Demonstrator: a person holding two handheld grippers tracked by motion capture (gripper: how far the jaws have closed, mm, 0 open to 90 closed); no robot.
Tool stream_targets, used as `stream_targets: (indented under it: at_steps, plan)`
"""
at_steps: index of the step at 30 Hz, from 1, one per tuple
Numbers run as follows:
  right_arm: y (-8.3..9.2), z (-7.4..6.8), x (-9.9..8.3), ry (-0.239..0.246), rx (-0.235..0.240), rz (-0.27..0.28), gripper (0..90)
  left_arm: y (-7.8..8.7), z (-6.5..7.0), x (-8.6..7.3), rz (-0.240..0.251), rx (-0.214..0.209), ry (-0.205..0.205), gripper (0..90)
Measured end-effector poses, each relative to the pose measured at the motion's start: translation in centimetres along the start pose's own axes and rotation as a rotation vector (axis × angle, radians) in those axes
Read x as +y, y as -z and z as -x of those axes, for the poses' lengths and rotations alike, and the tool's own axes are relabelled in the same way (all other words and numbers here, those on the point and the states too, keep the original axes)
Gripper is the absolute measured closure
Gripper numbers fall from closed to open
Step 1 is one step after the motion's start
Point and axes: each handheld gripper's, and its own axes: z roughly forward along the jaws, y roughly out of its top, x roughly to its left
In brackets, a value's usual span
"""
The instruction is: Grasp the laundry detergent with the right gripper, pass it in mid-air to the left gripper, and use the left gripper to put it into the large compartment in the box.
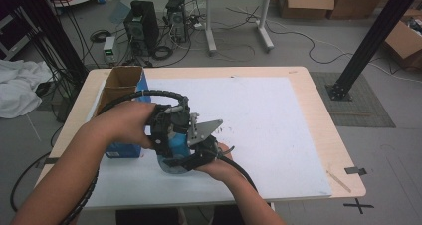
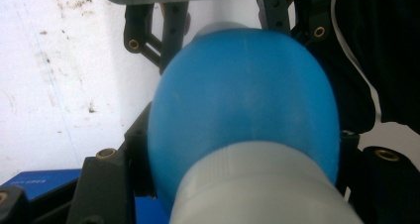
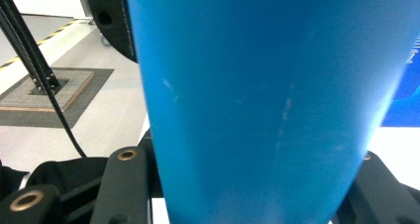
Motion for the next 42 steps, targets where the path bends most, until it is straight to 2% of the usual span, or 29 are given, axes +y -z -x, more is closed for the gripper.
stream_targets:
  at_steps: [9,14,19,26,29,31,33,41,42]
  plan:
    - [-0.2,0.0,0.1,0.003,0.002,0.000,47.4,0.1,0.1,0.0,-0.014,0.000,0.002,38.2]
    - [-0.1,0.0,0.1,0.004,0.006,0.008,47.4,0.3,0.2,-0.1,-0.001,0.008,0.015,38.7]
    - [-0.1,-0.1,0.2,0.010,0.006,0.002,47.2,0.2,0.4,-0.1,-0.012,0.017,0.010,39.1]
    - [-0.2,-0.1,0.1,0.014,-0.001,-0.005,45.4,0.1,0.4,-0.1,-0.001,0.019,0.008,39.2]
    - [0.0,-0.1,0.1,0.019,-0.007,0.000,42.8,0.3,0.4,0.1,0.007,0.020,0.000,39.2]
    - [0.3,-0.2,0.1,0.014,-0.009,0.008,33.4,0.4,0.3,0.2,0.006,0.020,0.004,39.1]
    - [0.8,-0.2,0.2,0.002,-0.008,0.017,29.0,0.4,0.1,0.2,0.000,0.021,0.011,39.2]
    - [2.8,0.2,0.4,-0.016,-0.011,0.008,23.2,0.7,-0.5,0.3,-0.011,0.006,0.038,39.1]
    - [3.0,0.3,0.5,-0.015,0.000,0.006,22.4,0.7,-0.6,0.3,-0.013,0.005,0.042,39.1]
